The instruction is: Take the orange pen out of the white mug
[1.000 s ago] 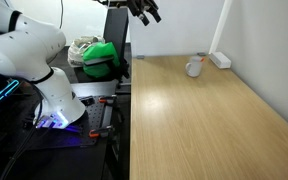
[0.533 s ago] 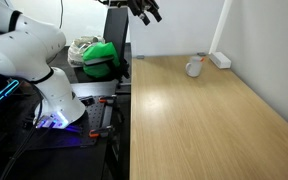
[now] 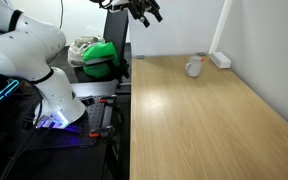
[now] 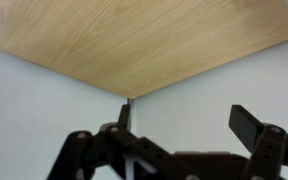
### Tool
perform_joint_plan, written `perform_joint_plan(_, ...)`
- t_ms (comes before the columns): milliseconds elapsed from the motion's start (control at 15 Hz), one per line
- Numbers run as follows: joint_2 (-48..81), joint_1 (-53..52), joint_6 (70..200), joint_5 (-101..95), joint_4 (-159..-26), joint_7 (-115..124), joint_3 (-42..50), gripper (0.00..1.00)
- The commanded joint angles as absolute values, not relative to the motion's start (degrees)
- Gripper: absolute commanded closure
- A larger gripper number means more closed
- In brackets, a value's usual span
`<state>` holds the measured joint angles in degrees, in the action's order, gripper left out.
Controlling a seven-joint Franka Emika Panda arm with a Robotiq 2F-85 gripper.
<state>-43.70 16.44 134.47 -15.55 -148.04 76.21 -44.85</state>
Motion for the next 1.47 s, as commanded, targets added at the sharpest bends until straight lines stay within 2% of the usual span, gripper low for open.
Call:
perform_joint_plan(0, -38.74, 18.88, 136.69, -19.29, -144.44, 83.61, -48.38, 0.0)
perform_joint_plan(333, -32.05, 24.46, 137.8, -26.13, -138.59, 93.31, -55.99, 0.0)
perform_joint_plan(1067, -16.92, 37.6, 131.85, -41.09, -126.48, 108.08, -71.91, 0.0)
perform_joint_plan(1400, -15.87, 49.58, 131.03, -39.09, -122.78, 107.66, -83.94, 0.0)
